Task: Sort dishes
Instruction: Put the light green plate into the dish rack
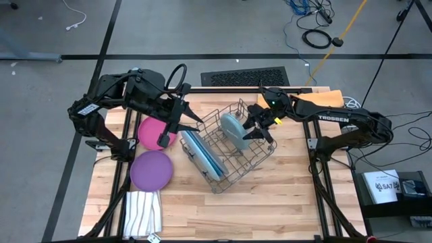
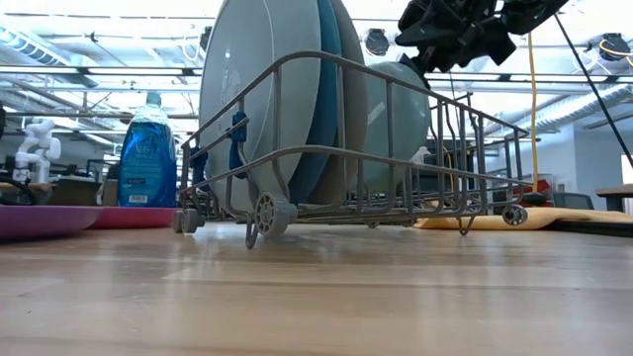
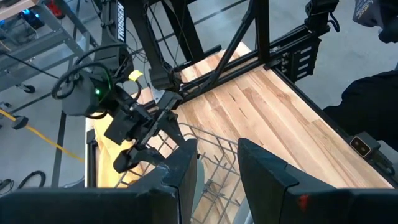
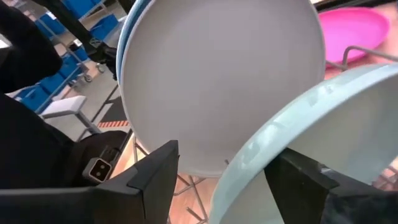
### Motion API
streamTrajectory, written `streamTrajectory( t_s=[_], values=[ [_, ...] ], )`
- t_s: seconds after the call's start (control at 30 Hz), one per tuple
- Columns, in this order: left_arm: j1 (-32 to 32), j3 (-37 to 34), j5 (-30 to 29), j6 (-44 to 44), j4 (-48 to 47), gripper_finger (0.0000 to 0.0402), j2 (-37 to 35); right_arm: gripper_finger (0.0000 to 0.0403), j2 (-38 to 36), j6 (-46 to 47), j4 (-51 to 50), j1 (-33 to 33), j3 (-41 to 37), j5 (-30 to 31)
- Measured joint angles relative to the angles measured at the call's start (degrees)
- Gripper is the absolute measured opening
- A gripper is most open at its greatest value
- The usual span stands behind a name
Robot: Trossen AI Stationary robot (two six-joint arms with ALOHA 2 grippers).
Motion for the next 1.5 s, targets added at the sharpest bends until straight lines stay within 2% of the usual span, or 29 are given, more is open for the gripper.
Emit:
streamTrajectory(
  t_s=[0.63,1.13,1.5],
  values=[
    [0.0,0.0,0.0,0.0,0.1,0.0118,0.0,0.0223,-1.7,-1.6,-1.3,1.0,0.0,1.4],
    [0.0,0.0,0.0,0.0,0.3,0.0118,0.0,0.0157,0.3,-0.8,-2.2,4.8,0.1,6.5],
    [0.0,0.0,0.0,0.0,0.3,0.0118,0.0,0.0155,2.1,-0.3,-2.1,8.1,0.1,11.4]
  ],
)
